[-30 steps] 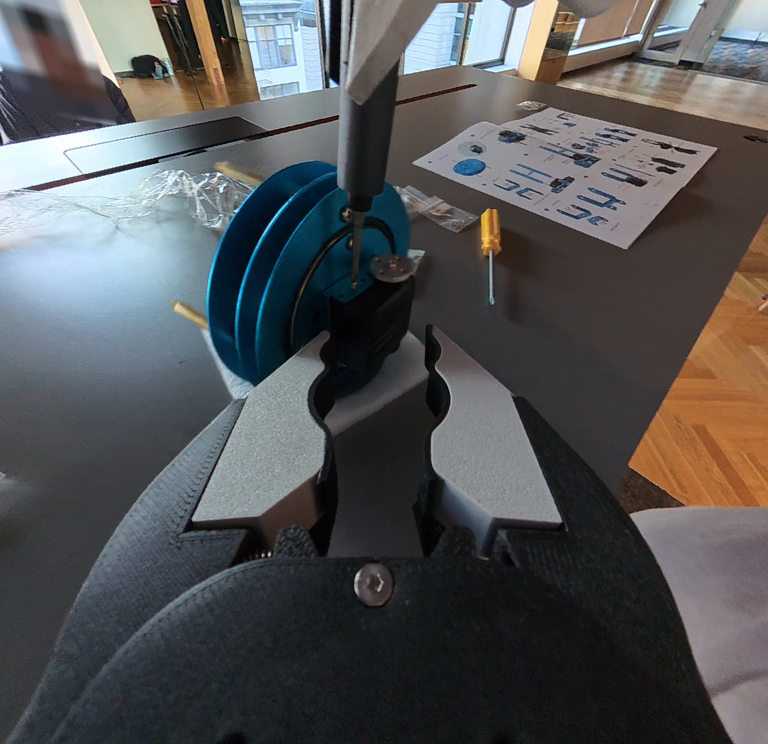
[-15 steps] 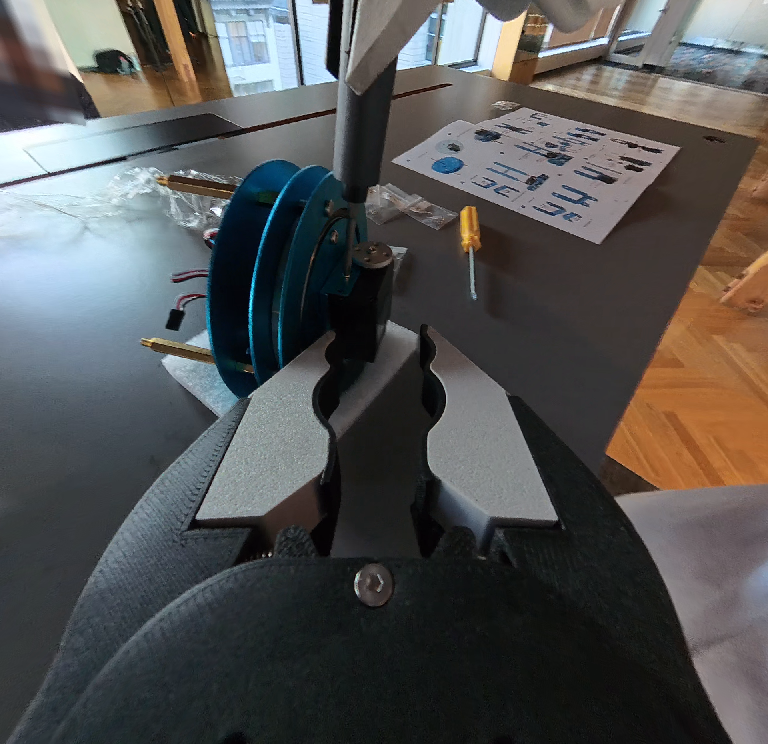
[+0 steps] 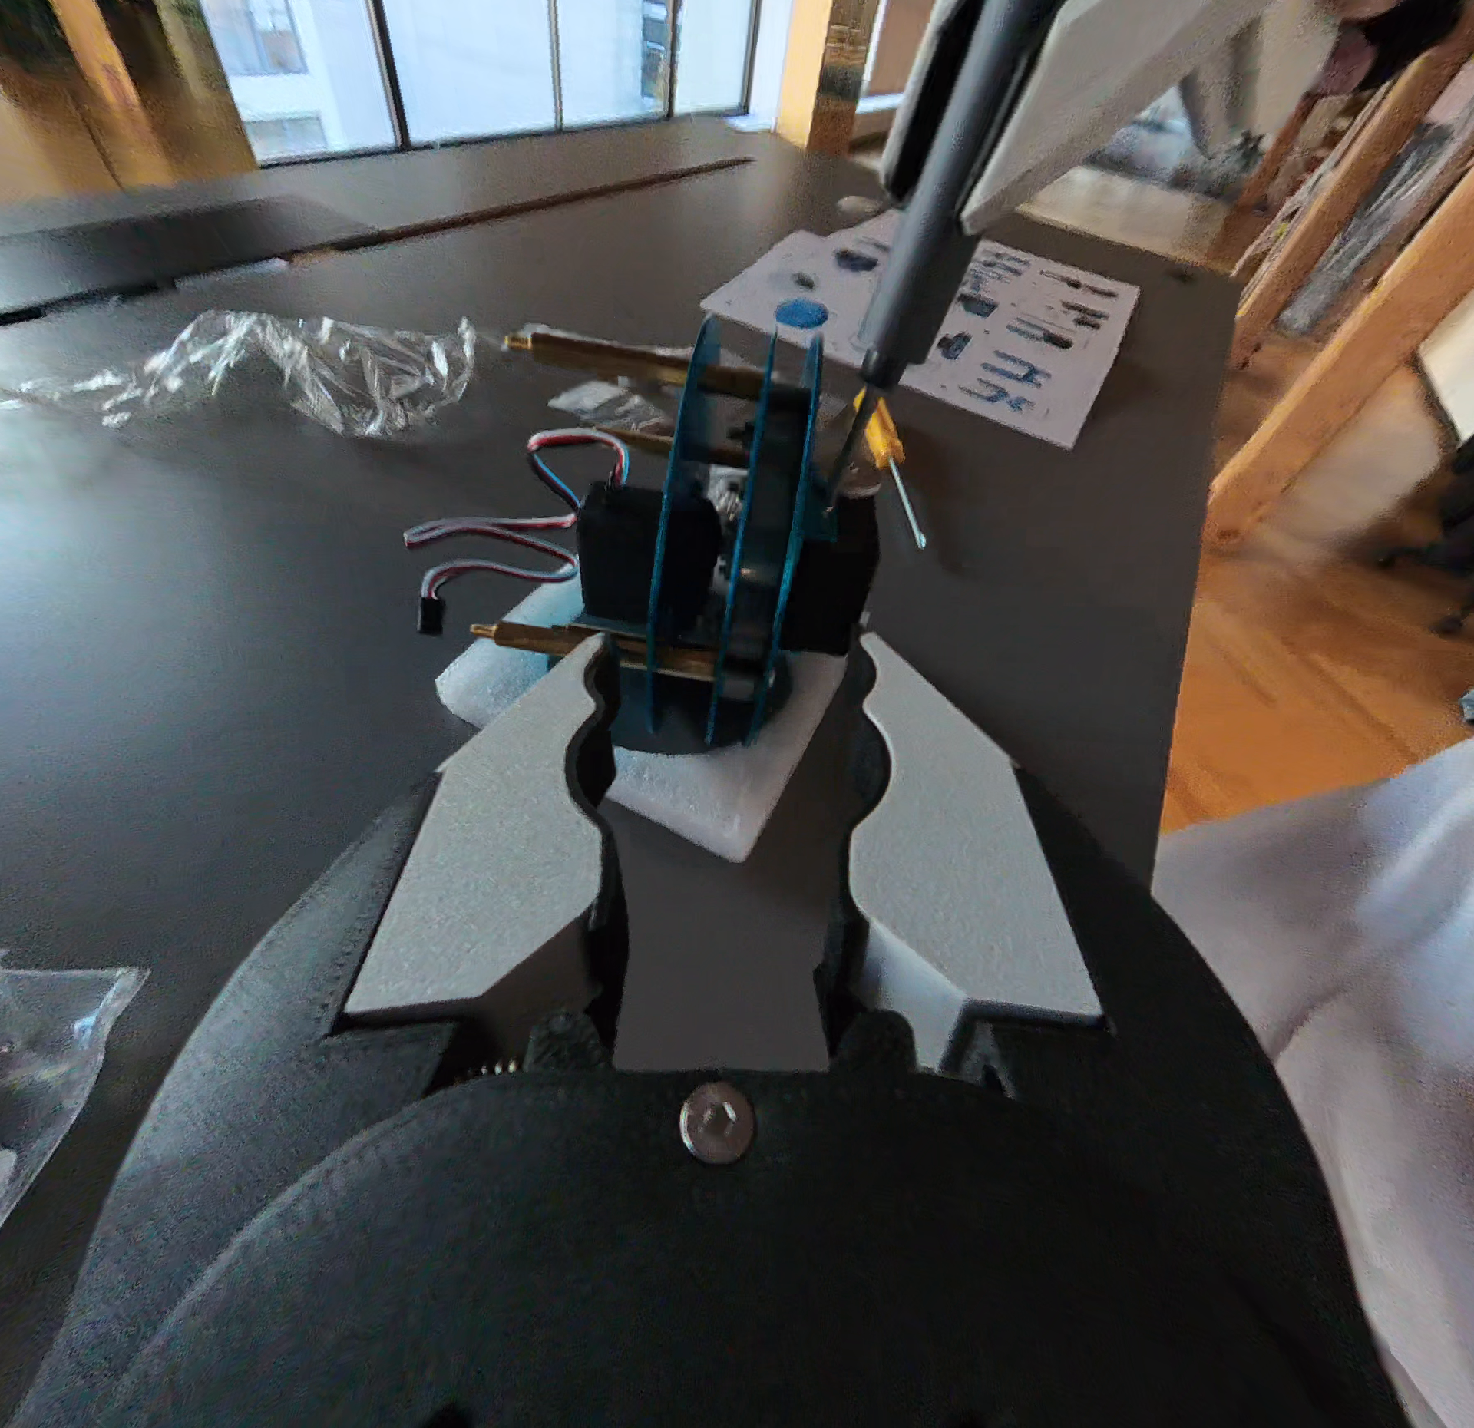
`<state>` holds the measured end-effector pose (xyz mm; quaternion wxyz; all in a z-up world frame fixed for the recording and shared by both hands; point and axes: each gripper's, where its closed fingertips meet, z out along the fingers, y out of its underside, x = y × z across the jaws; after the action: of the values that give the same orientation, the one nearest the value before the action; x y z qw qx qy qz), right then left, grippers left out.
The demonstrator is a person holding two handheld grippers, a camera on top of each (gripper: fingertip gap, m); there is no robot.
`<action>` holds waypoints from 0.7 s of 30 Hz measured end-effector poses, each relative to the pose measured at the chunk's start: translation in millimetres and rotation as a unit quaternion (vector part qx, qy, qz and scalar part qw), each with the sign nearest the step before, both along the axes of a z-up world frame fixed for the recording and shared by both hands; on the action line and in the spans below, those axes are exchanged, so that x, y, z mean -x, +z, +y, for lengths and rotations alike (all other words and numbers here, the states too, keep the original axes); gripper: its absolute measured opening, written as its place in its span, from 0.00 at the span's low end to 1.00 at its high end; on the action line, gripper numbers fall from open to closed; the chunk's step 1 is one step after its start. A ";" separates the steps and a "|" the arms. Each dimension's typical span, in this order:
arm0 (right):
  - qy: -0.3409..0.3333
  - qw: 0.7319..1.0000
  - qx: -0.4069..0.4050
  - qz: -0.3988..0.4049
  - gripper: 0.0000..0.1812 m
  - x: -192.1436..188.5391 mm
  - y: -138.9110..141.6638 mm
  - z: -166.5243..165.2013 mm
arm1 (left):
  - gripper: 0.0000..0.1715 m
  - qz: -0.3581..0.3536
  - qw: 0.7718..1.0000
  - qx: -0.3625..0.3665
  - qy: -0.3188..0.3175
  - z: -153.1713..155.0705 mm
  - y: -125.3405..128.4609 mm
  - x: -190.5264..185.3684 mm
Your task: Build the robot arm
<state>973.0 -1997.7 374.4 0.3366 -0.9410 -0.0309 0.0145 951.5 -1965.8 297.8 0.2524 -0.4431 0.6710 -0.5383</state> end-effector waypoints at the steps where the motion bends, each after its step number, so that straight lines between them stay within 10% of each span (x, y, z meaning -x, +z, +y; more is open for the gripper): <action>1: 0.000 1.000 0.000 0.001 0.11 0.0 -0.1 0.0 | 0.31 -0.008 1.000 0.000 0.000 -0.2 0.2 -1.5; 21: -0.021 1.000 0.000 -0.015 0.09 -14.1 1.8 -1.2 | 0.22 -0.021 0.999 -0.027 0.018 -31.7 2.6 14.6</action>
<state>987.1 -1998.9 376.2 0.3363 -0.9416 -0.0162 -0.0069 936.9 -1997.5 300.4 0.2875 -0.4366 0.6720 -0.5246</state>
